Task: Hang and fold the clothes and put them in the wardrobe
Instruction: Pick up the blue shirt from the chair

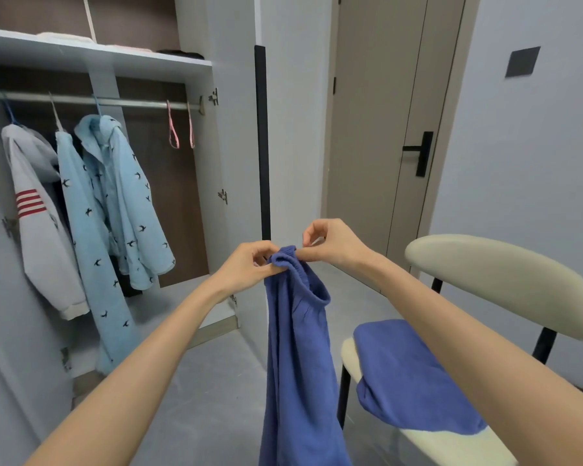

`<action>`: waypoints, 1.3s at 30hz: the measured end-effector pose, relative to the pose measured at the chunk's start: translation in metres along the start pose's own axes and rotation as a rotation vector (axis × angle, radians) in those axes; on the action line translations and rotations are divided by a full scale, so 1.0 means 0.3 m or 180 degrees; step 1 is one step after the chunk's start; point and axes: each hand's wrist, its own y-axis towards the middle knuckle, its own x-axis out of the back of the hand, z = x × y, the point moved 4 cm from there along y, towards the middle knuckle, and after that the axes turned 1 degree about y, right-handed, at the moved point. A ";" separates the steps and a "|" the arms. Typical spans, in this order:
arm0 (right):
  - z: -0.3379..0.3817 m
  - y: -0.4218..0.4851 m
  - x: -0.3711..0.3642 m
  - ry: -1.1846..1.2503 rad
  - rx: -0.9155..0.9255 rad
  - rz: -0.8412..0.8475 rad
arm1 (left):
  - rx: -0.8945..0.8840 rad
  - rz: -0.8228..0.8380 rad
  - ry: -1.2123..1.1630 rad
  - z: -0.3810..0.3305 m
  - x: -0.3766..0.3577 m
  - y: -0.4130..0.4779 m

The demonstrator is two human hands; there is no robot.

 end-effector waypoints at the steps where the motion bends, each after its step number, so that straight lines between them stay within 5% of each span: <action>1: -0.004 -0.013 -0.005 -0.0157 0.0072 0.0052 | 0.0017 -0.0063 -0.0080 0.011 0.006 -0.003; 10: -0.078 -0.118 -0.131 -0.0893 0.0173 0.1080 | 0.0077 -0.0027 -0.0705 0.055 0.030 -0.014; 15: -0.082 -0.142 -0.168 -0.2867 0.0373 0.1307 | 0.0127 -0.0101 -0.0861 0.070 0.042 -0.016; 19: -0.083 -0.135 -0.138 -0.3576 0.0490 0.0922 | 0.0184 -0.0209 -0.0684 0.095 0.061 -0.024; 23: -0.073 -0.128 -0.104 -0.3488 0.0631 0.0558 | 0.0195 -0.0467 -0.0521 0.112 0.095 -0.037; 26: -0.087 -0.127 -0.112 -0.3250 0.0141 0.1291 | 0.0087 -0.0174 -0.0311 0.087 0.076 -0.026; 30: -0.106 -0.122 -0.187 -0.1497 -0.0676 0.2317 | -0.0073 0.0295 -0.0076 0.043 0.032 -0.008; 32: -0.125 -0.125 -0.214 -0.1282 -0.0930 0.2593 | -0.0092 0.0373 -0.0033 0.034 0.025 -0.007; 39: -0.113 -0.117 -0.136 -0.1710 -0.0395 0.1783 | 0.0069 0.0059 -0.0017 0.087 0.067 -0.035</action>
